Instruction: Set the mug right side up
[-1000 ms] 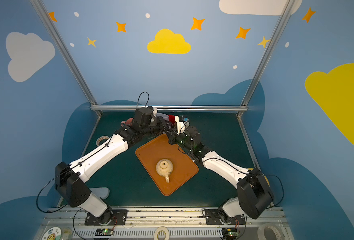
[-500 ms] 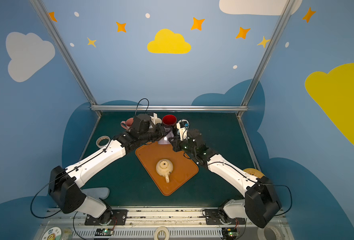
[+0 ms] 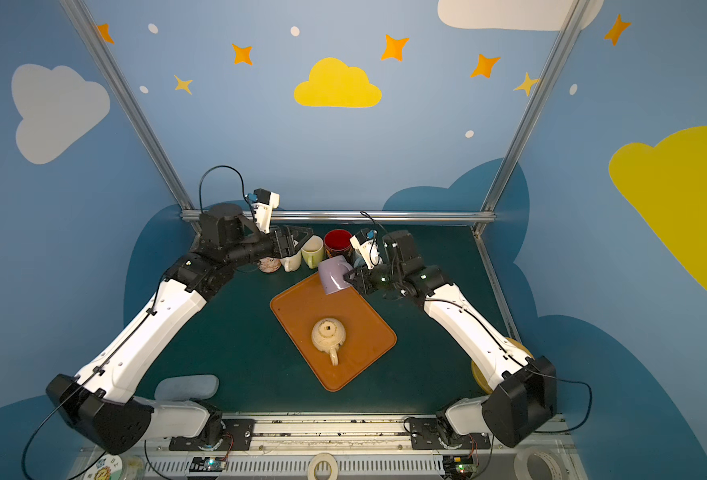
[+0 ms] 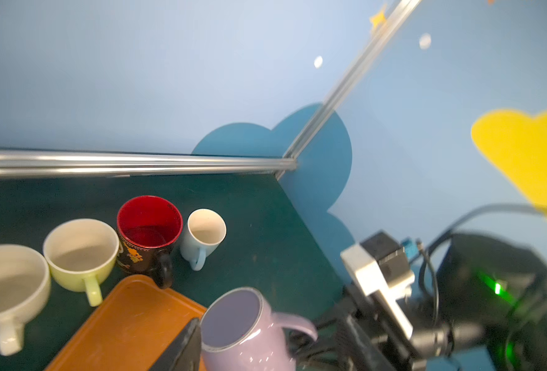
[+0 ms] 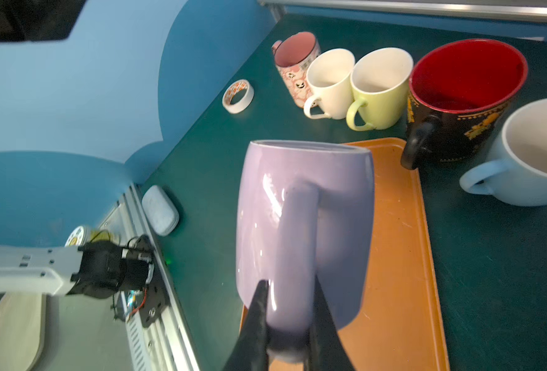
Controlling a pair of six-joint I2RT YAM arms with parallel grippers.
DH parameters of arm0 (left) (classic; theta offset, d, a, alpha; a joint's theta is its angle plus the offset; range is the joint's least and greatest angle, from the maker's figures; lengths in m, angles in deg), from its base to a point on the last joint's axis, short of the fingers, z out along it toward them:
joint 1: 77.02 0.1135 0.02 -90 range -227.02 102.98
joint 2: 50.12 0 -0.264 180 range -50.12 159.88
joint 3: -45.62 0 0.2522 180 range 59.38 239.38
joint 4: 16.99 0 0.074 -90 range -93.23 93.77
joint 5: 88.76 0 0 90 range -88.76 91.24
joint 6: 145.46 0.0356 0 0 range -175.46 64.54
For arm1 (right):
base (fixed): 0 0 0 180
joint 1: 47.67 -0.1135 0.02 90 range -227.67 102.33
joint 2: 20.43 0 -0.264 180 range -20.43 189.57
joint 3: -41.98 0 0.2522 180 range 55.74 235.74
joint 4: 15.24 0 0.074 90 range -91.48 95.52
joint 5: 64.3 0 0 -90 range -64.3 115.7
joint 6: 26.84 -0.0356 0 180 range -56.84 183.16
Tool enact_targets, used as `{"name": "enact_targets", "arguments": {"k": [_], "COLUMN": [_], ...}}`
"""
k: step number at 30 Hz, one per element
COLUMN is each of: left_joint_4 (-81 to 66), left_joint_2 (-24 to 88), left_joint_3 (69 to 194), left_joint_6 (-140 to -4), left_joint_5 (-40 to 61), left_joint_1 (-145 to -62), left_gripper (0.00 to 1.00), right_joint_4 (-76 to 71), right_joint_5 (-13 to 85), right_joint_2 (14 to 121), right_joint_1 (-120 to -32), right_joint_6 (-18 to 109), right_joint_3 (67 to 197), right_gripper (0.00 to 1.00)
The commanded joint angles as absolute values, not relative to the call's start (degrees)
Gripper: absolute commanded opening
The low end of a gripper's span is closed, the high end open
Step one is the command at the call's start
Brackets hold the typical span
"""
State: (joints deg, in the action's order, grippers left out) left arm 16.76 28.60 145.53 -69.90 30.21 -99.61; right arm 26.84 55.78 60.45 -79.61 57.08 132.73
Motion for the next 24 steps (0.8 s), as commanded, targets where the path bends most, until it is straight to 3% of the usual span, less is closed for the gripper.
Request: {"name": "enact_targets", "arguments": {"k": [1, 4, 5, 6, 8, 13, 20, 24], "left_joint_4": [28.71, 37.38, 39.03, 39.87, 41.68, 42.82, 47.48, 47.18], "left_joint_2": [32.31, 35.76, 36.93, 37.95, 41.05, 47.91, 52.52, 53.09], "left_joint_3": [150.85, 156.48, 158.47, 160.38, 166.1, 175.1, 179.01, 178.12], "left_joint_6": [-48.24, -36.62, -34.64, -34.33, -36.02, -35.96, -26.03, -22.0], "left_joint_5": [42.26, 47.19, 47.18, 46.56, 47.64, 61.42, 62.59, 62.28], "left_joint_1": [-98.19, -97.3, -97.12, -96.98, -95.87, -93.98, -96.83, -98.78], "left_gripper": [0.69, 0.77, 0.83, 0.98, 1.0, 1.0, 0.82, 0.61], "right_joint_4": [37.21, 44.07, 46.41, 48.59, 53.3, 56.74, 57.17, 57.77], "right_joint_5": [64.5, 69.47, 70.67, 71.52, 74.22, 78.57, 85.13, 87.95], "right_joint_2": [61.94, 64.47, 65.36, 66.18, 67.96, 69.31, 70.77, 72.58], "right_joint_1": [-78.56, -76.93, -76.49, -76.21, -75.59, -73.0, -69.7, -68.85], "right_joint_6": [68.38, 73.8, 75.52, 76.98, 80.19, 84.91, 88.3, 90.12], "right_joint_3": [139.82, 145.94, 147.84, 149.5, 153.65, 156.97, 156.45, 156.71], "right_gripper": [0.0, 0.0, 0.0, 0.0, 0.0, 0.0, 0.0, 0.0]}}
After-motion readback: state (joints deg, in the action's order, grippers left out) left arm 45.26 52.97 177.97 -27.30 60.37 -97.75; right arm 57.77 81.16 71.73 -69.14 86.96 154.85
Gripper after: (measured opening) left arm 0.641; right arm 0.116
